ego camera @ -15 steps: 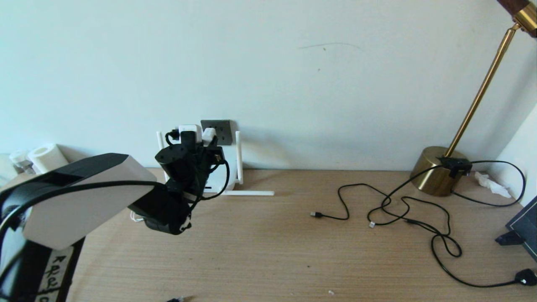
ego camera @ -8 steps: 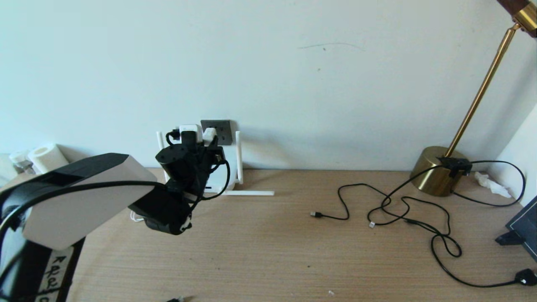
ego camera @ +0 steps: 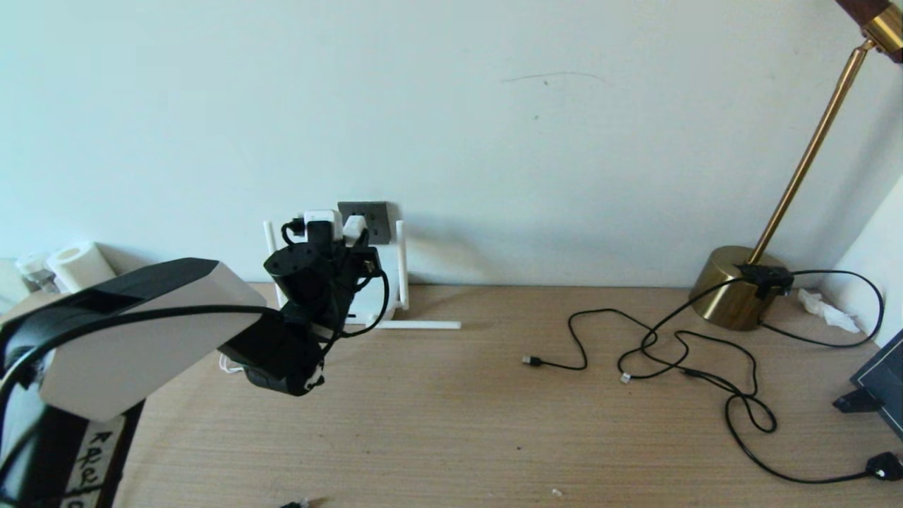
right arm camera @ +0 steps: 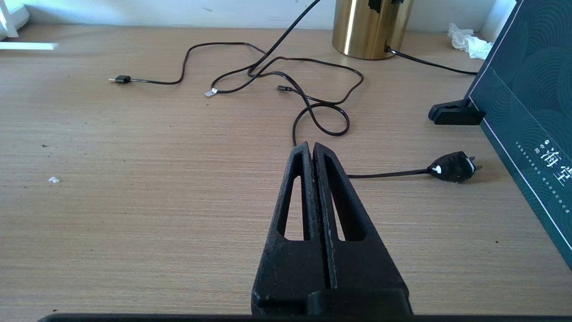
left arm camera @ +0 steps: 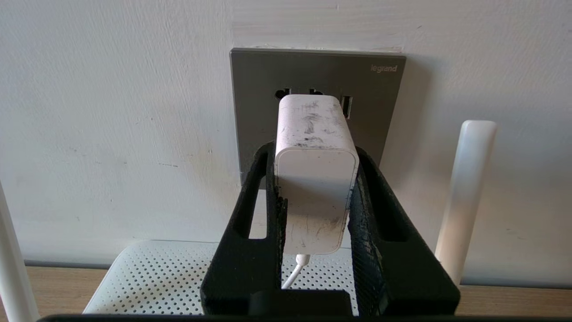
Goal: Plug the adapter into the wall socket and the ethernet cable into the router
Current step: Plug plug into socket
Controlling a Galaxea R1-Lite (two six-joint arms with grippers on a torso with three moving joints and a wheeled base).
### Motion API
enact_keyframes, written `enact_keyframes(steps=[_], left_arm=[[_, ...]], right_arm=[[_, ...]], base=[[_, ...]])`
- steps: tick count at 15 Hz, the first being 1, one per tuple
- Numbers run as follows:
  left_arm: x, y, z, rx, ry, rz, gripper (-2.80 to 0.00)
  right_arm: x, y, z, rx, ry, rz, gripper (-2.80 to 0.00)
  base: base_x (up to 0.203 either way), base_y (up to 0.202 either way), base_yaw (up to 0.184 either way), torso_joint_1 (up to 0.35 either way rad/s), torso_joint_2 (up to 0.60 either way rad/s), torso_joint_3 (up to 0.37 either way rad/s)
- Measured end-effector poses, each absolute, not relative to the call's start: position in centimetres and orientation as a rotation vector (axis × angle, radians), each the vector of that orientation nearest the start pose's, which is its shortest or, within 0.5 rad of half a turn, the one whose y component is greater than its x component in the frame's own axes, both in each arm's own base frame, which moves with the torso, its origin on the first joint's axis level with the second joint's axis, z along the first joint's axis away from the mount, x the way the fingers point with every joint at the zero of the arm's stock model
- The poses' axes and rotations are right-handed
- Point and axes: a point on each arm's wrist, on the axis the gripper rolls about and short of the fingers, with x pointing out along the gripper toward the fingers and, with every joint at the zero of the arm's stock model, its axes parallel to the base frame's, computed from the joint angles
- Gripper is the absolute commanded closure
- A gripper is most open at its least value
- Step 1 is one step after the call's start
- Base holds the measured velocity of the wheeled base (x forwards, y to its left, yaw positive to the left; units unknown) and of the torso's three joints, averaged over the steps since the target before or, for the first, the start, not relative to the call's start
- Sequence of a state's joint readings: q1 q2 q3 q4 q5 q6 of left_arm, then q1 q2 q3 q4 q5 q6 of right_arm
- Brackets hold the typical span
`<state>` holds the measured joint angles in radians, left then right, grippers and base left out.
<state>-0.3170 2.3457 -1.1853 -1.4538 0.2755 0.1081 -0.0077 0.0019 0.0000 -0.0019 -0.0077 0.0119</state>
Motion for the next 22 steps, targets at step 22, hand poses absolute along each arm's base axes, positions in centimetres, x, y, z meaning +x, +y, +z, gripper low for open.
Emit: enact_keyframes(steps=[22], left_arm=[[43.23,-13.03,11.64,0.023,-0.284,-0.015,0.00]], right_arm=[[-2.27,0.00,7.57,0.012,0.000,-0.015,0.00]], base=[[0.000,0.000,0.000,0.000,0.00,0.000]])
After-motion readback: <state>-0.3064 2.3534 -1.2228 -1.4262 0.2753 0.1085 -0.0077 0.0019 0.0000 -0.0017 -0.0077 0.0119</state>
